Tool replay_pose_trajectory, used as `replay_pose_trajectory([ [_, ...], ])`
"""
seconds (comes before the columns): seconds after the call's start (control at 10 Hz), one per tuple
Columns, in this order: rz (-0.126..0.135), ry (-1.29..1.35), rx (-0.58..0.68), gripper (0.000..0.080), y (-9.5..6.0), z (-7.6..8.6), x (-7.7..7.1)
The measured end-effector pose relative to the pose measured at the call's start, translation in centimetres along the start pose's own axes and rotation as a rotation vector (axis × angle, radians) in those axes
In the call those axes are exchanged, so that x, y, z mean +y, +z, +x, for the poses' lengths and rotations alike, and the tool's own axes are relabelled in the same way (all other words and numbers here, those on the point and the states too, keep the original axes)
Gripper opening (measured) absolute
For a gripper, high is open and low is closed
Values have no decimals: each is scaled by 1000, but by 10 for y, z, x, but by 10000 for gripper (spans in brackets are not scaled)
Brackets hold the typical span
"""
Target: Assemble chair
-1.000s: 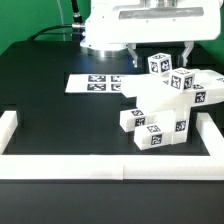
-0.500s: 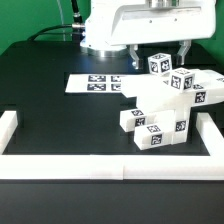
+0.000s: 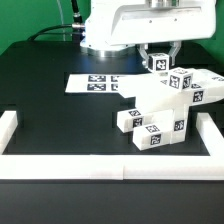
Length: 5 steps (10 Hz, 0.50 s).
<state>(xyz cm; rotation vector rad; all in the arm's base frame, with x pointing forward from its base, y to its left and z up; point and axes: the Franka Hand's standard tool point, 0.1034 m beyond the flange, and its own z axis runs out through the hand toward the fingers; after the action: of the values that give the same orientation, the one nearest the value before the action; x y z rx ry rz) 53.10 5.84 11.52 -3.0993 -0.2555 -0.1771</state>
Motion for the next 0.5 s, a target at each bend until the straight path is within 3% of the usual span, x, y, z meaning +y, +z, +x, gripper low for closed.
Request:
replay_pose_trajectory([
  [0.2,0,0,0,269,0,0,0],
  [0.5,2,243,0,269,0,0,0],
])
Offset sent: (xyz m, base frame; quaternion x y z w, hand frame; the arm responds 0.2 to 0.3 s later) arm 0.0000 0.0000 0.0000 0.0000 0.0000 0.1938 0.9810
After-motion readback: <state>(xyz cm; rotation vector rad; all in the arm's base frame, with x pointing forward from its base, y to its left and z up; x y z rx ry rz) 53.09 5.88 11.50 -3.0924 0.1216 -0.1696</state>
